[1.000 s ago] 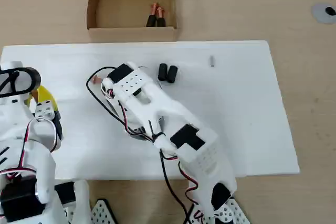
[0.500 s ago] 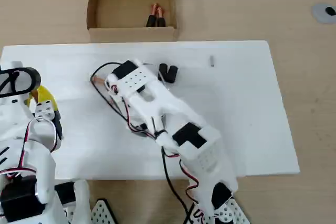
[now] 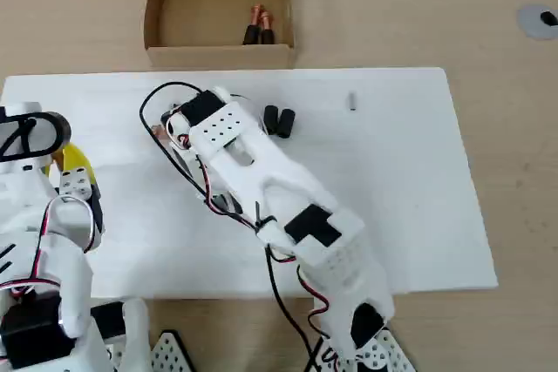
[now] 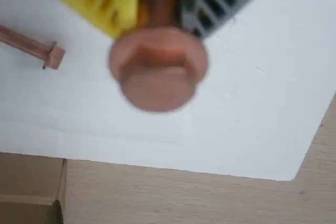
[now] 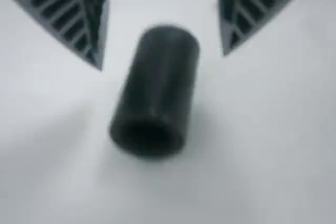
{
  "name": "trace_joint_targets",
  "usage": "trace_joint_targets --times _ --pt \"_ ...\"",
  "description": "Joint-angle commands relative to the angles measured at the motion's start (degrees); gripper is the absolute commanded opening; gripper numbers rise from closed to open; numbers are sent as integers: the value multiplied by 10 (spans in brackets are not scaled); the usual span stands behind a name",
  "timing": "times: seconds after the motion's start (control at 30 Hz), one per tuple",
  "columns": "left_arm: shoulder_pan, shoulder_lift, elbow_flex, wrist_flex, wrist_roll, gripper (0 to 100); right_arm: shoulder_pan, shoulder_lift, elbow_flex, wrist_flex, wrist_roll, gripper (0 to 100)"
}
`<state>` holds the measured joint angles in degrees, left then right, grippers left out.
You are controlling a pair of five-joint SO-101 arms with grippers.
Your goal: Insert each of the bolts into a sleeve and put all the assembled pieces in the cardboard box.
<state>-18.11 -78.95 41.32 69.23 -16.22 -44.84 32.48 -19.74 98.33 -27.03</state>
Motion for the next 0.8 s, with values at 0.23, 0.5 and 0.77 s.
trace_joint_targets --times 0.23,0.5,0.77 --pt "3 -6 -7 1 -3 2 -2 42 -27 -25 -27 178" --pt "3 -6 -7 1 -3 2 25 60 -30 -37 -39 114" --pt "3 -6 -8 1 -3 2 26 59 -30 -32 -39 11"
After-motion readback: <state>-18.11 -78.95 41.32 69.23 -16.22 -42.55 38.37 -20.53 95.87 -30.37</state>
